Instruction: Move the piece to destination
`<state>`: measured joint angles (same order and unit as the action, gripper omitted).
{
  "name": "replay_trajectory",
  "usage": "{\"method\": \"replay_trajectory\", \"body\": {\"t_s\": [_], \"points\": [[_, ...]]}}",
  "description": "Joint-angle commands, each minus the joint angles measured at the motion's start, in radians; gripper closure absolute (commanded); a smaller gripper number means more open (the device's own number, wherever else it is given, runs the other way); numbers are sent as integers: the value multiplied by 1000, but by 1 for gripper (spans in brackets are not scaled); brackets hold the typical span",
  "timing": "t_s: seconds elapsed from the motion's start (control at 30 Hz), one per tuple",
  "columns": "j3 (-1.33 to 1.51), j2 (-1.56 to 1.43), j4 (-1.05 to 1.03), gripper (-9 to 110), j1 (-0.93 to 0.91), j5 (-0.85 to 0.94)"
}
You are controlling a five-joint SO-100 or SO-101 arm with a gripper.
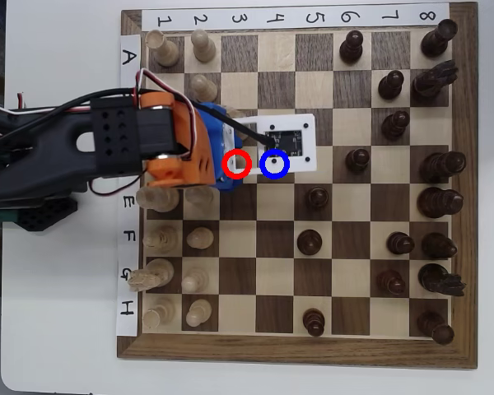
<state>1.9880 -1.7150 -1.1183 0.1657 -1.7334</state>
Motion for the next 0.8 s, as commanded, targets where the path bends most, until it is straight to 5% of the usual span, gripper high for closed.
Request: {"method": "replay_trajectory", "body": {"t_s": [0.0, 0.77], "points": [[6, -5, 63, 86, 31, -460], [3, 18, 101, 86, 17, -456]]}}
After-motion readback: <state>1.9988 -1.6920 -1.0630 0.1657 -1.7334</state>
